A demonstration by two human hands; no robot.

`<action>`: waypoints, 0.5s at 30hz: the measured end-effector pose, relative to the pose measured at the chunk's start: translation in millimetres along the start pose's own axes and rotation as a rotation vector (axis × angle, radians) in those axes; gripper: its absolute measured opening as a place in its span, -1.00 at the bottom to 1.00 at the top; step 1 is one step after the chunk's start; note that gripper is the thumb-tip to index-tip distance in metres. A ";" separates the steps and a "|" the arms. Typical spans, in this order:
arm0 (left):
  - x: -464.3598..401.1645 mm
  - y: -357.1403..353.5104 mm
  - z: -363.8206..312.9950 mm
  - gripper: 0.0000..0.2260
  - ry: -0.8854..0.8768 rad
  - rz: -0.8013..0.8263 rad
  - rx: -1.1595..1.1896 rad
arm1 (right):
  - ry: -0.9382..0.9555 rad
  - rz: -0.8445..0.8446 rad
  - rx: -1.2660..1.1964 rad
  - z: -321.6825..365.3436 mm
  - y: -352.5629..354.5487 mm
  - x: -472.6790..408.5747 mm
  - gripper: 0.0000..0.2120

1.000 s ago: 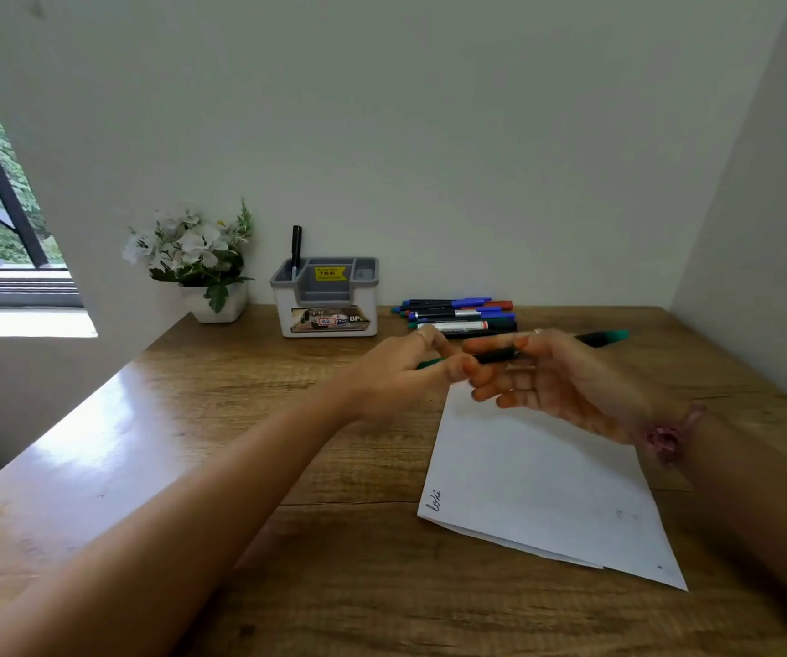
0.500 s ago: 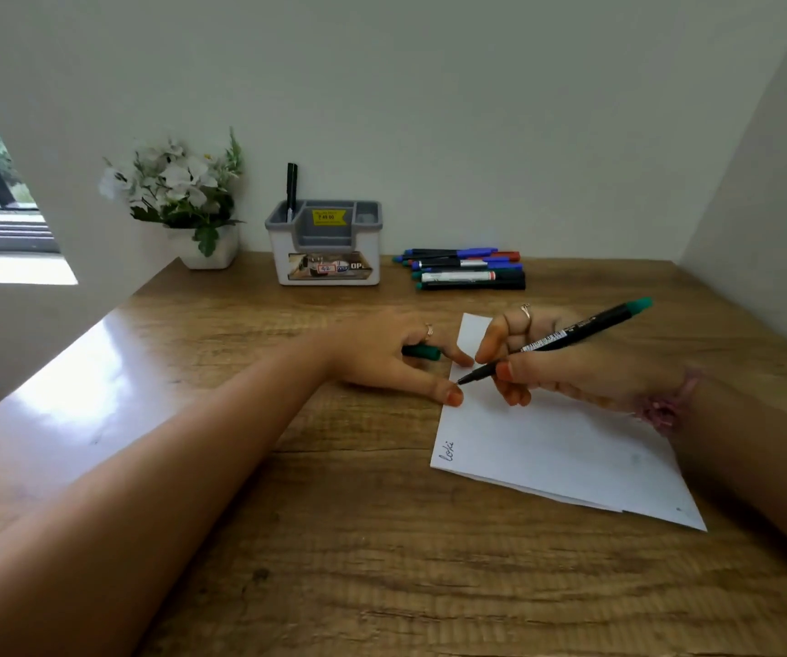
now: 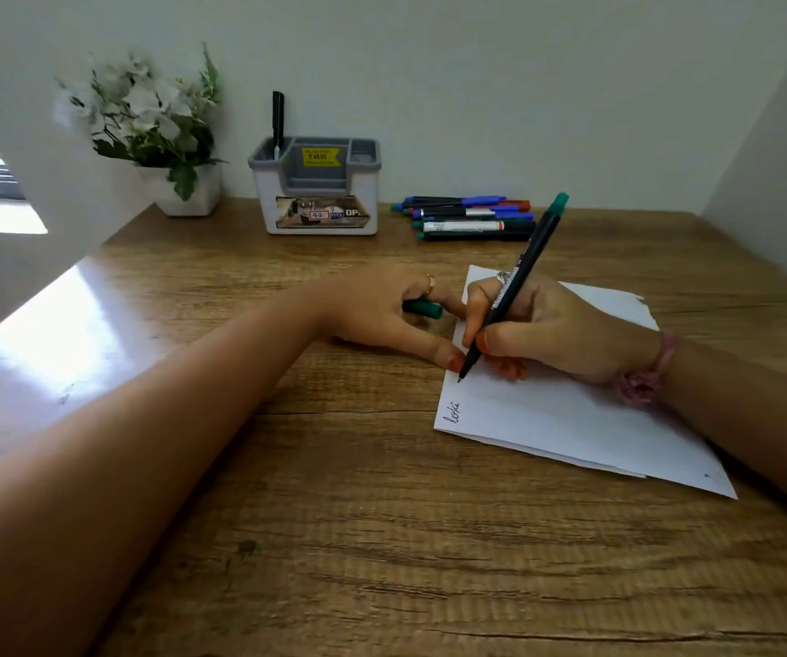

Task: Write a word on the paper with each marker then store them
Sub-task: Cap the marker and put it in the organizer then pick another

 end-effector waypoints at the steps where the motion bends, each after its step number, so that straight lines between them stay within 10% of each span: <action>1: 0.1 -0.6 1.1 -0.46 0.011 0.019 0.005 | 0.006 -0.006 0.016 -0.8 0.9 1.1 -0.96; 15: -3.9 -1.7 6.1 -0.57 0.003 0.057 0.066 | 0.035 0.044 0.084 1.5 -6.3 1.7 -0.97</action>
Point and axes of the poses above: each hand's wrist, its own x-axis away from the middle knuckle, its own y-axis out of the back of the hand, z = x × y, the point moved 7 cm from there along -x, towards the middle knuckle, and after that the axes turned 8 degrees about z, right-handed, at the moved point
